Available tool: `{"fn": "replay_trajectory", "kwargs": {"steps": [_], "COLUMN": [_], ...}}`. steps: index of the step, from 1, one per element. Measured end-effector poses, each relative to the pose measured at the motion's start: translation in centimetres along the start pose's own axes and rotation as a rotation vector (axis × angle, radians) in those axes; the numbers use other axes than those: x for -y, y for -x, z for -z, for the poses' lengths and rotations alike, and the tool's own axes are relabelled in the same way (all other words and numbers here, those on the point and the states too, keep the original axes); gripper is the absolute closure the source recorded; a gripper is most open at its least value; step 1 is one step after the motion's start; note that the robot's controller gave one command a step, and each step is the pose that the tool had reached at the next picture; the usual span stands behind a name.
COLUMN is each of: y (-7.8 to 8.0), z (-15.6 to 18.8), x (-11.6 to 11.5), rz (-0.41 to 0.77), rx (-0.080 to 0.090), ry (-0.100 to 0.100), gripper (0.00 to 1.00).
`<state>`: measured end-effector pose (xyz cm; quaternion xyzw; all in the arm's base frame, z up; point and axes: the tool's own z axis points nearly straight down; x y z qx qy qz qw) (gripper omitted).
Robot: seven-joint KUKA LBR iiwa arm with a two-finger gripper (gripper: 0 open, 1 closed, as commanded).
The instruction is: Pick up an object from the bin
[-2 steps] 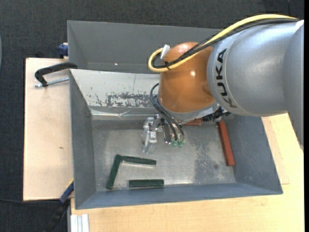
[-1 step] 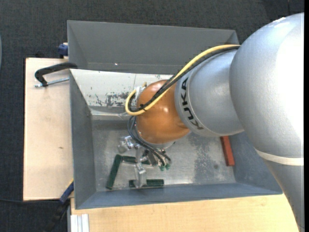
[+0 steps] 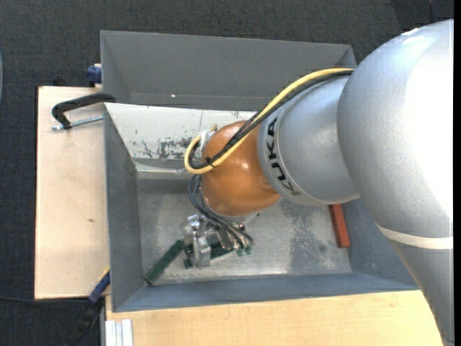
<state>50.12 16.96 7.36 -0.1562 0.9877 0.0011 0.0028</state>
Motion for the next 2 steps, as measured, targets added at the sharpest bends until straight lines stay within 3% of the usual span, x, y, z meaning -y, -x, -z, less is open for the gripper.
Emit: {"fn": "replay_trajectory", "kwargs": {"steps": [1, 2], "y": [0.0, 1.0], "z": [0.0, 14.6], "x": [0.0, 1.3], "rz": [0.0, 0.023], "rx": [0.0, 0.0], "ry": [0.0, 0.0], "gripper": [1.0, 1.0]}}
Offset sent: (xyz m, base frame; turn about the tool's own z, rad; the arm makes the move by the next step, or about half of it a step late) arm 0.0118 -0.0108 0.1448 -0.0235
